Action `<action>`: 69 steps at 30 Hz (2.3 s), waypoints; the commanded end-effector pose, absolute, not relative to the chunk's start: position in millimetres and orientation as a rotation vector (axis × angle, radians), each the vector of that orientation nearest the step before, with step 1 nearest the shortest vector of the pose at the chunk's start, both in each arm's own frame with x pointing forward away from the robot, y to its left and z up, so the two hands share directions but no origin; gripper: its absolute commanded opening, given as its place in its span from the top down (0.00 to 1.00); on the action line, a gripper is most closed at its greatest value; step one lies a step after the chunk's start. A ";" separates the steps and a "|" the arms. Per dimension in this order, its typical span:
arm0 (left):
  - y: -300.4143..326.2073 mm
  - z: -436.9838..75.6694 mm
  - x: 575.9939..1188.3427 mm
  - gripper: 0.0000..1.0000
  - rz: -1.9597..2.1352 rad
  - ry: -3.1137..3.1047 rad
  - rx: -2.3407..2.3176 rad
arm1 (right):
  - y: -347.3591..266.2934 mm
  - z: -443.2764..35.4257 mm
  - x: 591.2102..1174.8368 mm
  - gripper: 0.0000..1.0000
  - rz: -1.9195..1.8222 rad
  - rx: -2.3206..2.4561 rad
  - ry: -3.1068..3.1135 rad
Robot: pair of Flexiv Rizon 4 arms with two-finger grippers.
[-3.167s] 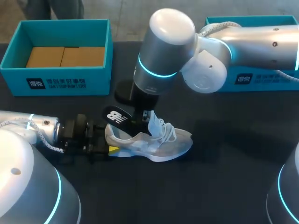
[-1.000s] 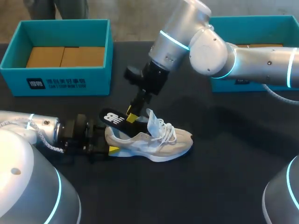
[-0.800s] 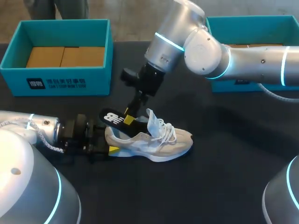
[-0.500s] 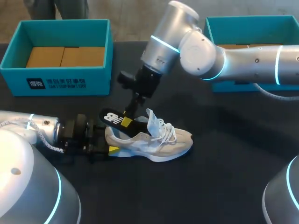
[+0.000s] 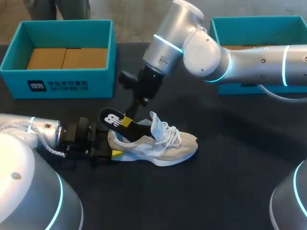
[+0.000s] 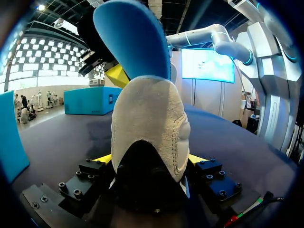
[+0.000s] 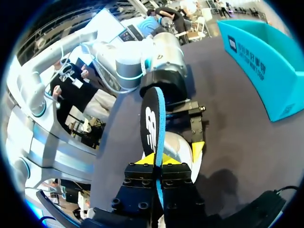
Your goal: Take the shoe out of the shoebox, open the shoe tongue, remove and reinsert the insole, then place the shoe into the shoebox
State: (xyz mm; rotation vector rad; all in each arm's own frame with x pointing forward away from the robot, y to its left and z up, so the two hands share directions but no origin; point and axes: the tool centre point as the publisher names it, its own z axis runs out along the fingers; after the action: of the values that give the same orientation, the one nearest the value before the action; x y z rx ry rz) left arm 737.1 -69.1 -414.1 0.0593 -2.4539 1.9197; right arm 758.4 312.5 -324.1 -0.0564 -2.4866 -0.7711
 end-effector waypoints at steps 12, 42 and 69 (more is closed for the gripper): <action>-70.3 -415.8 737.5 1.00 1.917 -2.458 0.061 | 321.5 -279.4 777.3 1.00 -1.004 -0.068 -2.589; -70.3 -415.8 737.5 1.00 1.917 -2.458 0.061 | 334.6 -236.7 805.4 1.00 -1.227 -0.113 -2.646; -70.3 -415.8 737.5 1.00 1.917 -2.458 0.061 | 335.2 -201.6 815.8 1.00 -1.363 -0.100 -2.540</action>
State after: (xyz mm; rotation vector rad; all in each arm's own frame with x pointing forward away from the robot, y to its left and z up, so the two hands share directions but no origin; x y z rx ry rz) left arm 737.1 -69.1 -414.1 0.0594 -2.4538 1.9197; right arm 816.0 339.1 -203.9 -0.1026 -2.5454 -1.3556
